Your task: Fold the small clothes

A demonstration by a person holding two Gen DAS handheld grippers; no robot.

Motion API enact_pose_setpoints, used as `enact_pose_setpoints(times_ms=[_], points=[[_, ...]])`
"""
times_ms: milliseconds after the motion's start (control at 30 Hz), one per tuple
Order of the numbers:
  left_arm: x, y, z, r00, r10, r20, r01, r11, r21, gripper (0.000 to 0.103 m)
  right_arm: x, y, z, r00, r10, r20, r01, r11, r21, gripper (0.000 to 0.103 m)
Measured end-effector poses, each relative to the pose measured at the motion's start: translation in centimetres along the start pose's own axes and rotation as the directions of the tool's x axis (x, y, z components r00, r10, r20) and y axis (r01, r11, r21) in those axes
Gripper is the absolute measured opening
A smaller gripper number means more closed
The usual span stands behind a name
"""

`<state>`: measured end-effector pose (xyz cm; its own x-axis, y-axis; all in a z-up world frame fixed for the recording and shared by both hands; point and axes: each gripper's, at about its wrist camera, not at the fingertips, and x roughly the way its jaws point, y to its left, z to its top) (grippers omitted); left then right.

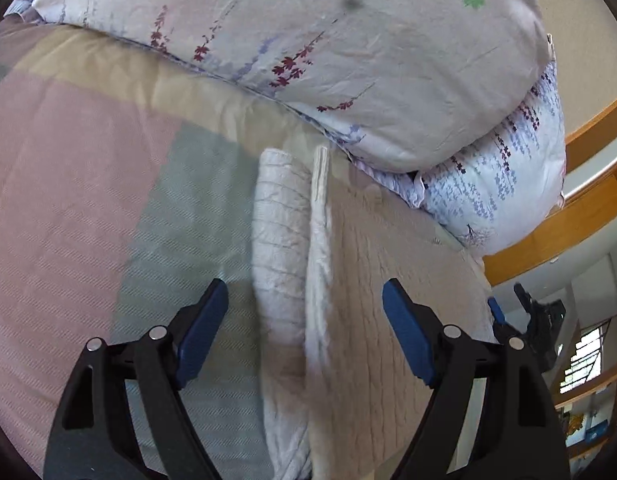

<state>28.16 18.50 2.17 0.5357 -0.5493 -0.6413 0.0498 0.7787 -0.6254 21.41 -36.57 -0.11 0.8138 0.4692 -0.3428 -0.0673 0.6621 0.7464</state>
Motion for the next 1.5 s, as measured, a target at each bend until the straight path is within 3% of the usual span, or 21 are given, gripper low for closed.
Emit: enact_pose_setpoints(times_ms=[33,133,300,433,500,533,567,600,633,700,767,833,867,933,1067,1133,1200,1233,1333,1400,1500], points=[[1.0,0.2,0.2,0.998,-0.053,-0.040,0.051,0.998,-0.048,0.041,-0.4,-0.4,-0.2,1.000,0.007,-0.006,-0.007,1.000,0.004,0.077],[2.0,0.7,0.4,0.997,-0.068,-0.044,0.061,0.987,-0.151,0.024,-0.9,-1.2,-0.4,1.000,0.021,-0.009,-0.021,1.000,0.020,0.077],[0.5,-5.5,1.7,0.973,-0.232,0.015,0.231,0.962,-0.148,0.019,-5.0,-2.7,0.4,0.999,0.015,0.044,-0.015,1.000,0.003,0.077],[4.2,-16.1,2.5,0.921,-0.388,-0.014,0.387,0.921,-0.048,0.019,-7.3,-2.8,1.3,0.992,-0.037,0.118,0.043,0.998,-0.053,0.077],[9.1,-20.8,1.9,0.858,-0.508,-0.071,0.502,0.861,-0.086,0.020,-7.3,-3.3,1.8,0.991,-0.031,0.130,0.035,0.999,-0.031,0.077],[12.3,-22.6,1.2,0.795,-0.594,-0.122,0.578,0.803,-0.146,0.027,-6.9,-3.5,2.1,0.991,-0.031,0.128,0.034,0.999,-0.018,0.077],[15.6,-24.2,0.4,0.697,-0.692,-0.186,0.651,0.720,-0.239,0.032,-6.3,-3.8,2.5,0.992,-0.045,0.120,0.046,0.999,-0.007,0.077],[17.8,-25.2,-0.3,0.628,-0.744,-0.227,0.675,0.667,-0.315,0.036,-5.7,-4.1,3.0,0.992,-0.065,0.104,0.066,0.998,-0.005,0.077],[19.3,-25.9,-1.1,0.592,-0.763,-0.260,0.670,0.645,-0.368,0.041,-5.3,-4.4,3.4,0.993,-0.080,0.091,0.081,0.997,-0.003,0.077],[18.8,-26.3,-1.7,0.626,-0.726,-0.284,0.659,0.687,-0.305,0.057,-4.7,-5.3,4.3,0.995,-0.091,0.050,0.090,0.996,0.019,0.078],[15.7,-24.8,-1.2,0.714,-0.662,-0.228,0.646,0.748,-0.149,0.071,-4.3,-6.3,5.1,0.999,-0.038,-0.004,0.038,0.998,0.041,0.086],[12.3,-21.7,-0.9,0.841,-0.524,-0.133,0.526,0.850,-0.022,0.081,-3.4,-6.7,5.5,0.998,-0.011,-0.059,0.014,0.999,0.042,0.089],[11.6,-20.3,-1.0,0.886,-0.447,-0.126,0.451,0.892,0.006,0.082,-2.5,-6.8,5.7,0.994,0.004,-0.106,0.001,0.999,0.043,0.089],[11.5,-18.0,-1.7,0.935,-0.317,-0.160,0.324,0.946,0.018,0.082,-0.2,-6.6,5.6,0.977,0.035,-0.210,-0.028,0.999,0.035,0.089],[14.0,-16.8,-4.6,0.939,-0.203,-0.276,0.225,0.973,0.051,0.082,3.2,-5.4,4.6,0.941,-0.019,-0.337,0.008,0.999,-0.034,0.087],[15.5,-17.4,-5.6,0.931,-0.191,-0.310,0.223,0.972,0.070,0.082,4.3,-5.4,4.1,0.928,-0.027,-0.372,0.017,0.999,-0.032,0.076],[17.2,-18.6,-6.6,0.925,-0.185,-0.331,0.225,0.971,0.085,0.081,4.8,-5.8,3.4,0.923,-0.006,-0.385,0.008,1.000,0.004,0.049],[17.3,-19.2,-6.8,0.939,-0.175,-0.295,0.216,0.970,0.115,0.079,4.8,-6.0,3.2,0.925,0.022,-0.380,-0.013,1.000,0.027,0.045],[17.5,-19.3,-6.4,0.943,-0.177,-0.280,0.221,0.966,0.133,0.044,3.9,-5.4,2.6,0.940,0.060,-0.335,-0.045,0.998,0.053,0.038],[15.7,-18.0,-5.4,0.923,-0.242,-0.301,0.285,0.953,0.107,0.039,3.3,-3.6,2.2,0.942,0.106,-0.319,-0.102,0.994,0.029,0.035],[10.6,-17.1,-4.8,0.960,-0.172,-0.222,0.226,0.942,0.248,0.039,4.7,0.0,1.2,0.911,0.184,-0.370,-0.203,0.979,-0.011,0.034]])
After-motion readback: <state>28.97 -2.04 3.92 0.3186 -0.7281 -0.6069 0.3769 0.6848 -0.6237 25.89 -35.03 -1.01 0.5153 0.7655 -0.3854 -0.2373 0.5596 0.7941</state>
